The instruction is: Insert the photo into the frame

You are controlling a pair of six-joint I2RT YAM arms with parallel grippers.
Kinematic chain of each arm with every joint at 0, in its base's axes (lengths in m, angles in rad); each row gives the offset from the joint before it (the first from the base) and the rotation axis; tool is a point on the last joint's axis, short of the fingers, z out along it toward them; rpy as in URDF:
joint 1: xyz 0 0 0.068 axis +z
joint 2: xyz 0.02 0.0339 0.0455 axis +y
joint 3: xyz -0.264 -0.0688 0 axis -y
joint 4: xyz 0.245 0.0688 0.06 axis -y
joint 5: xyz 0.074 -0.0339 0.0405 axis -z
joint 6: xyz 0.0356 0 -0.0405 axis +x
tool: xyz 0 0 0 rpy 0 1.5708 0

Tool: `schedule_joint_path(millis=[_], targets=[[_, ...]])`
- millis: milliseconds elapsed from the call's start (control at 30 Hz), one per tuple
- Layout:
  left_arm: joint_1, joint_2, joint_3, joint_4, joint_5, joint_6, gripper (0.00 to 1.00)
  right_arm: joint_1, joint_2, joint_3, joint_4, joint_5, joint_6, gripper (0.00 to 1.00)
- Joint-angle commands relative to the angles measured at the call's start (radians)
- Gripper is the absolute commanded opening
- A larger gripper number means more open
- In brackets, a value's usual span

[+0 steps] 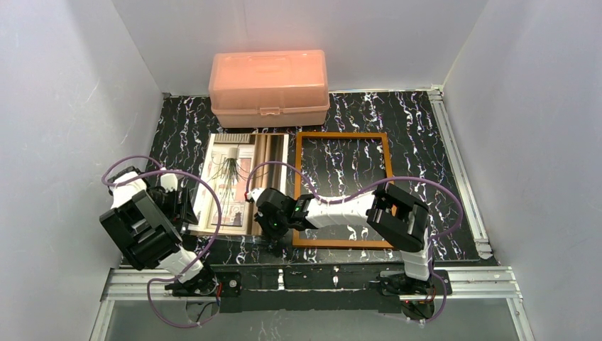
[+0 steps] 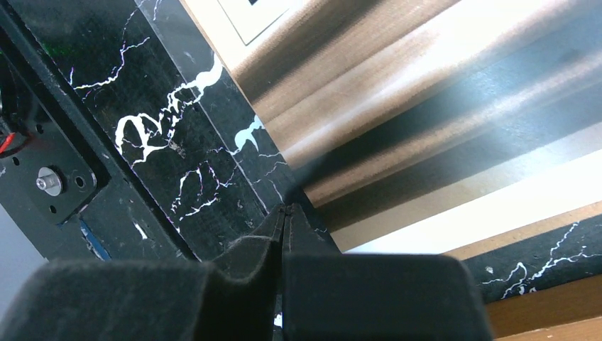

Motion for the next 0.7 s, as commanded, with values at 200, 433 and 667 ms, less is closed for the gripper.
schedule_joint_path(millis=[200, 433, 667], targets=[[0.002, -0.008, 0.041, -0.116, 0.125, 0.011, 0.52, -0.023, 0.033, 0.007, -0.033, -0.045, -0.010, 0.09], [0.002, 0.031, 0.086, -0.145, 0.172, 0.003, 0.31, -0.030, 0.028, 0.050, -0.034, -0.088, -0.026, 0.20], [0.002, 0.059, 0.123, -0.165, 0.256, -0.021, 0.21, -0.028, 0.020, 0.079, -0.045, -0.073, -0.071, 0.47]])
